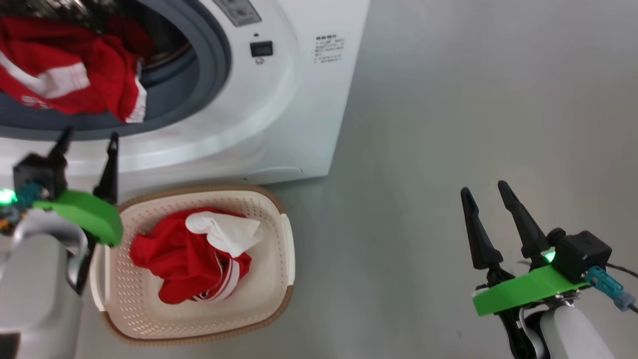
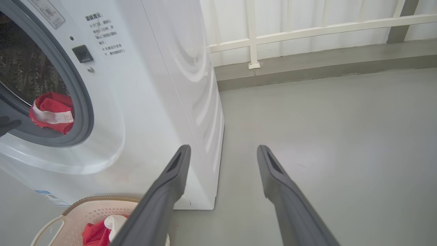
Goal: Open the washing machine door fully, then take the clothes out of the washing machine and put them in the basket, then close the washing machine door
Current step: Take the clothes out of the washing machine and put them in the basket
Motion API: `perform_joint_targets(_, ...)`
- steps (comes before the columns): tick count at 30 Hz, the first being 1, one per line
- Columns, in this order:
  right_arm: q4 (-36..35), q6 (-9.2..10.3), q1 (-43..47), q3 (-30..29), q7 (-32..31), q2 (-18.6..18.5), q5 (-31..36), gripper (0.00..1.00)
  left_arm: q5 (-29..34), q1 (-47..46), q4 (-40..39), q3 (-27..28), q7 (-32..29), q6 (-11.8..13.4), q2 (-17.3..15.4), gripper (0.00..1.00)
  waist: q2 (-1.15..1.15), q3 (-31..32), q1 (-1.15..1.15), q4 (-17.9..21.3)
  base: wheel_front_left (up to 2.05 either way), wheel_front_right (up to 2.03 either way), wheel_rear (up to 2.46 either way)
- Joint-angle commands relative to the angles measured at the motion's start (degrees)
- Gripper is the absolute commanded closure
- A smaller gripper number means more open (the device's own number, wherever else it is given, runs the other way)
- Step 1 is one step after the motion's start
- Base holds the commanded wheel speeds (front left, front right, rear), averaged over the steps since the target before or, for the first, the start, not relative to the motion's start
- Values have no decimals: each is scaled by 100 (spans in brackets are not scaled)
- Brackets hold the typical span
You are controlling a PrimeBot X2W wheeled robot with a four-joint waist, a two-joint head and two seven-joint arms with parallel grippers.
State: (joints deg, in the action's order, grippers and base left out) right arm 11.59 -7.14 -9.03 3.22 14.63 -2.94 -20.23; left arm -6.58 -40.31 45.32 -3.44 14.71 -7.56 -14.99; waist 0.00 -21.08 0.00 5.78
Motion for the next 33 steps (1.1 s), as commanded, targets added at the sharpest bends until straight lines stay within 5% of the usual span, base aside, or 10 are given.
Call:
perform_joint_targets(1, -159, -35, -158, 192, 37, 5, -82, 0, 67, -341, 138, 94, 29, 8, -346, 0, 0, -337, 0, 173, 0, 0, 0)
perform_joint_targets(19, -215, -35, -485, 373, 37, 6, -339, 0, 164, -2212, 2035, -590, -21, 17, -762, 0, 0, -969, 0, 484, 0, 0, 0)
perform_joint_targets(33, -232, -35, -526, 453, 37, 6, -423, 0, 334, -2674, 2712, -861, -253, 339, -1079, 0, 0, -1021, 0, 590, 0, 0, 0)
